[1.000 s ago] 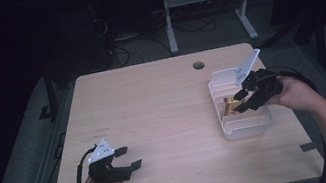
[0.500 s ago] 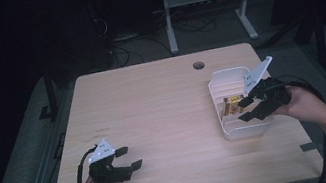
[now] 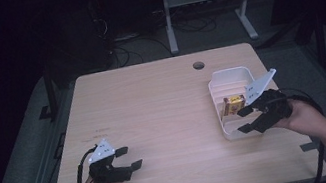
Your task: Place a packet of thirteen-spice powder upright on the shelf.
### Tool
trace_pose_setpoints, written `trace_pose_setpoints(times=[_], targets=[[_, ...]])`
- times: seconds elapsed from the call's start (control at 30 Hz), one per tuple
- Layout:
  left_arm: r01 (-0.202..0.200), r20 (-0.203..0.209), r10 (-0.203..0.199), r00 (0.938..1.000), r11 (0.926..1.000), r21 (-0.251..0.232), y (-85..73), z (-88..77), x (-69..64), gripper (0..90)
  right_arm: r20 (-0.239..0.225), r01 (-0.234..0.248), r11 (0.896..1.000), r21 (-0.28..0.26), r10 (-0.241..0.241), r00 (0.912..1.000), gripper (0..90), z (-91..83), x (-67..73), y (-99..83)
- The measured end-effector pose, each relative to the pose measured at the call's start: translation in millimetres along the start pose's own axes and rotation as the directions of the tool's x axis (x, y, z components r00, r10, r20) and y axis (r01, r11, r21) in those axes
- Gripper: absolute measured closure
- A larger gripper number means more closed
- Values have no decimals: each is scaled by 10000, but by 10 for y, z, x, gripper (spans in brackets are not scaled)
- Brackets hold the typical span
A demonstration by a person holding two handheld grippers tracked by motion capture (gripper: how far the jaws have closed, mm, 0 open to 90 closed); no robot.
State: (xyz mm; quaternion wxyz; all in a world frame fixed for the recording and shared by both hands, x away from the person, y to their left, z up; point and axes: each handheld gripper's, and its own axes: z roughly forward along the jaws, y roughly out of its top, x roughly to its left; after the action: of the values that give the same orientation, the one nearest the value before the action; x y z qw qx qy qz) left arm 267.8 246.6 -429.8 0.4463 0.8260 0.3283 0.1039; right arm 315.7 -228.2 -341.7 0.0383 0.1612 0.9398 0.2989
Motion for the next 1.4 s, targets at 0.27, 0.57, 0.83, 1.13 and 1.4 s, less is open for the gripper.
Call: trace_pose_setpoints(times=[0.27, 0.57, 0.83, 1.13, 1.4], targets=[[-4, -5, 4, 10000, 10000, -6, 1, -4, 0, 253, -191, -96, 9998, -156, 93, 9998, 418, 89, 118, -50], [-56, -60, 57, 10000, 10000, 56, -1, -8, 5, 253, -433, -294, 9992, -272, 282, 9987, 396, 223, 207, -96], [-79, -76, 80, 9999, 10000, 56, -1, -12, 7, 253, -637, -317, 9986, -425, 290, 9975, 378, 384, 317, -76], [-115, -59, 115, 9999, 9999, 71, -1, -18, 6, 253, -830, -118, 9989, -448, 80, 9965, 361, 583, 443, 31], [-134, -75, 134, 9999, 9999, 106, -2, -16, 5, 253, -1171, -178, 9984, -540, 113, 9931, 356, 788, 502, 88]])
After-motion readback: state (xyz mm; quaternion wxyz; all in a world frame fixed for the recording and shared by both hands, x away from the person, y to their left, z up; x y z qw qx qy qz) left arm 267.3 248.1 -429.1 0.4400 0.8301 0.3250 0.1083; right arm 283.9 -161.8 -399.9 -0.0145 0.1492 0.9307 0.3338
